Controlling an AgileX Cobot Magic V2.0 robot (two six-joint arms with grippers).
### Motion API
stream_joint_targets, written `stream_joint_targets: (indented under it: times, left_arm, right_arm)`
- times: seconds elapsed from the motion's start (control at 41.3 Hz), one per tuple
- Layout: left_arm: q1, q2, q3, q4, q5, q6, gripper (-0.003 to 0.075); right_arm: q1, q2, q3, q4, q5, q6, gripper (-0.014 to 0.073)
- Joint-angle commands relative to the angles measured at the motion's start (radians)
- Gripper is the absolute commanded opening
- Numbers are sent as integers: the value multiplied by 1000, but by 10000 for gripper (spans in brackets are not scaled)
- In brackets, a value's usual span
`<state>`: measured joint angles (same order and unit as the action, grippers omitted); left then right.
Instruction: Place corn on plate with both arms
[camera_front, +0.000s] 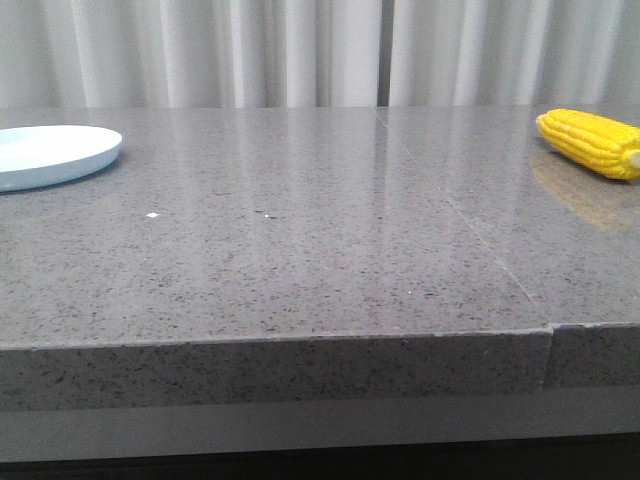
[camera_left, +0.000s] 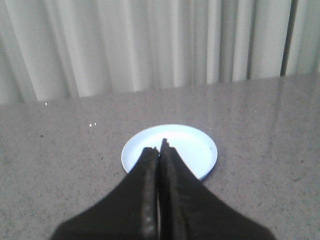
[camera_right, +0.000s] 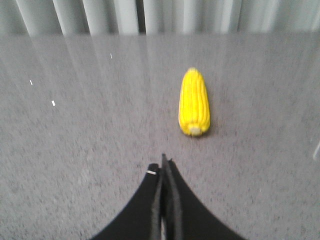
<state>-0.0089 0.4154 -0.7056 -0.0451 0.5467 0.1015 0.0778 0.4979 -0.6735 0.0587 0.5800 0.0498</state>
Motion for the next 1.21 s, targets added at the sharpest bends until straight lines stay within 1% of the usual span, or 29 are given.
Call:
stream_joint_targets:
  times: [0.0, 0.291, 0.339, 0.388, 0.46, 0.485, 0.509, 0.533, 0.582, 0.606, 0.654, 0.703, 0.872, 0.994, 1.115, 1.188]
  left_arm:
    - [0, 53, -31, -11, -48, -9, -20]
    - [0, 132, -31, -12, -27, -9, -19]
    - [0, 143, -31, -12, -26, -9, -9]
    - [0, 153, -31, -12, -23, -9, 23]
    - [0, 164, -31, -12, -21, -9, 149]
    - [0, 169, -31, -12, -21, -9, 213]
    - [0, 173, -31, -12, -23, -9, 265]
    - [0, 178, -31, -12, -23, -8, 336]
    - [0, 185, -31, -12, -23, -8, 447]
    - [0, 192, -31, -12, -23, -8, 495]
    - [0, 206, -31, -12, -21, -8, 545]
    - [0, 220, -34, -12, -11, -8, 556]
    - [0, 317, -83, -12, 70, -8, 554]
    - [0, 406, -133, -12, 82, -8, 554]
    - [10, 541, -207, 6, 129, -8, 554]
    - [42, 623, -258, 4, 143, -8, 554]
  right_arm:
    - [-8, 64, -22, 4, -62, -8, -68]
    - [-8, 180, -21, 4, -64, -12, -58]
    - [-8, 189, -21, 4, -64, -21, -24]
    - [-8, 196, -21, 4, -65, -27, 48]
    - [-8, 205, -21, 4, -66, -30, 229]
    - [-8, 207, -21, 4, -66, -31, 307]
    - [-8, 207, -21, 4, -68, -31, 363]
    - [-8, 207, -21, 4, -69, -31, 433]
    - [-8, 207, -21, 4, -69, -31, 528]
    - [-8, 207, -21, 4, -69, -31, 557]
    - [-8, 207, -21, 4, -72, -31, 600]
    - [-8, 207, -21, 4, -74, -31, 608]
    - [-8, 207, -21, 4, -63, -31, 602]
    - [-8, 207, -21, 4, -62, -31, 602]
    - [-8, 207, -21, 4, -61, -31, 602]
    - [-8, 207, -21, 4, -61, -31, 602]
